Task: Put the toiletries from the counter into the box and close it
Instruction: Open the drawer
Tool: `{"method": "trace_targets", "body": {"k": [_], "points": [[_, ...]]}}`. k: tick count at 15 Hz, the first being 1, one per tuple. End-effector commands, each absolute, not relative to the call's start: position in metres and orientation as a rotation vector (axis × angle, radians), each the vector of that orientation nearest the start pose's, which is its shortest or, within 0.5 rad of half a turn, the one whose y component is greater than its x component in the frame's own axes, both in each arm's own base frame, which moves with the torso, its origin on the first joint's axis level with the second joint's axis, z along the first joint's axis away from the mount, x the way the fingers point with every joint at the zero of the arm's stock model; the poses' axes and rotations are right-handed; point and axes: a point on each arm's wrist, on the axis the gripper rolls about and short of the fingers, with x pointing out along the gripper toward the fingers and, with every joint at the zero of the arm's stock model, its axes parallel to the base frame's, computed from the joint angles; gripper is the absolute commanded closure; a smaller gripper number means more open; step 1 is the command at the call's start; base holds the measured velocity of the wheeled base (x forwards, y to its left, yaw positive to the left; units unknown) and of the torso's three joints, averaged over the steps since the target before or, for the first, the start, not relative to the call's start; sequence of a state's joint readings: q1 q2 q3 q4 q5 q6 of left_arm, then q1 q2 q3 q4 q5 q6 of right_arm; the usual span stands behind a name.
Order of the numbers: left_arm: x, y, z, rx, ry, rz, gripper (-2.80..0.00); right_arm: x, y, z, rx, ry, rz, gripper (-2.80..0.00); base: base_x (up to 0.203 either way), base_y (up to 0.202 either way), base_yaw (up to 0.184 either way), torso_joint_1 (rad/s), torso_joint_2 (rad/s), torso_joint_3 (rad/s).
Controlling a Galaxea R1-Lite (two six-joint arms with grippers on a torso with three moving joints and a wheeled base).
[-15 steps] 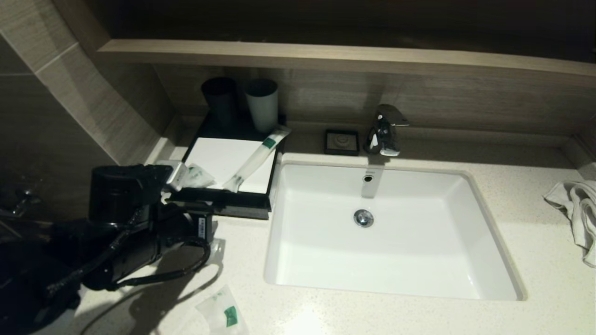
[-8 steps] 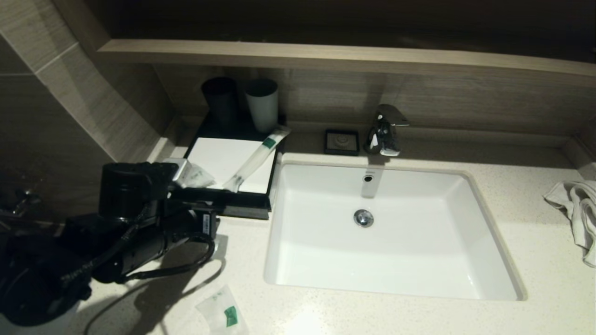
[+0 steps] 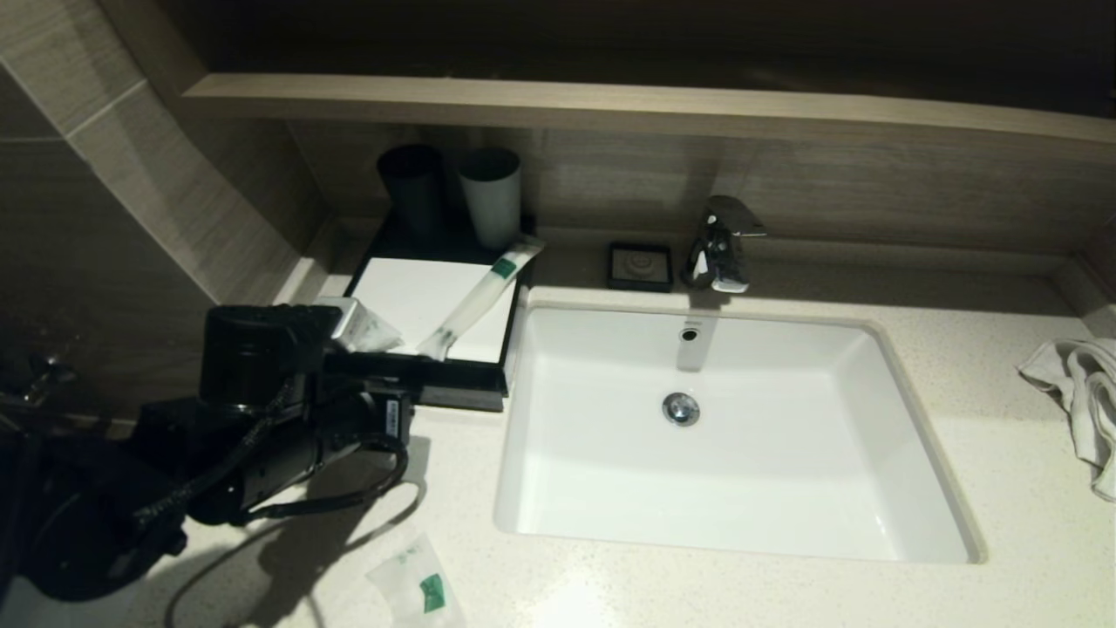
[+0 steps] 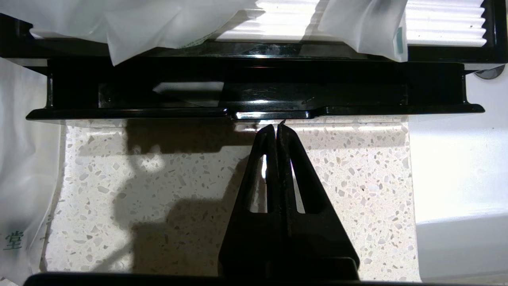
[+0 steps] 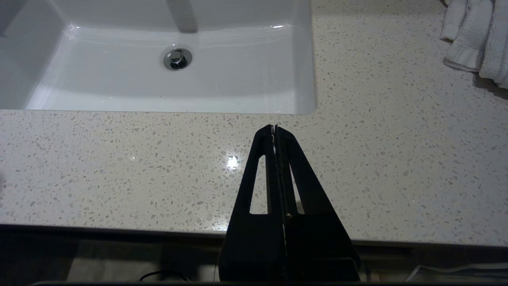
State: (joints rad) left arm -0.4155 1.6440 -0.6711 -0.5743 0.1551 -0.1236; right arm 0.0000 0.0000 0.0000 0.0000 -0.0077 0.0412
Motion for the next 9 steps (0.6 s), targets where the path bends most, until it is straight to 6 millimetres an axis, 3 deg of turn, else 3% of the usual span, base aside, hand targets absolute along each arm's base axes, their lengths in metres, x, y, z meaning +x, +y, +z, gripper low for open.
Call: {"method": "trace_targets", "body": {"k": [1,9], "points": [[0.2589,-0.1104,0.1569,-0.01,0.397,-0.228,0.0,-0.0228,-0.0002,0.0755,0.041,0.0,-0.008,0.0,0.0,0.0,0.0,0.0,0.0,0.0],[0.2638,-0.1121,0.1542,-0.011,0.383,-0.211,0.0,-0.0228,-0.0002,0.0755,0.041,0.0,-0.008,0.0,0.0,0.0,0.0,0.0,0.0,0.0]]}}
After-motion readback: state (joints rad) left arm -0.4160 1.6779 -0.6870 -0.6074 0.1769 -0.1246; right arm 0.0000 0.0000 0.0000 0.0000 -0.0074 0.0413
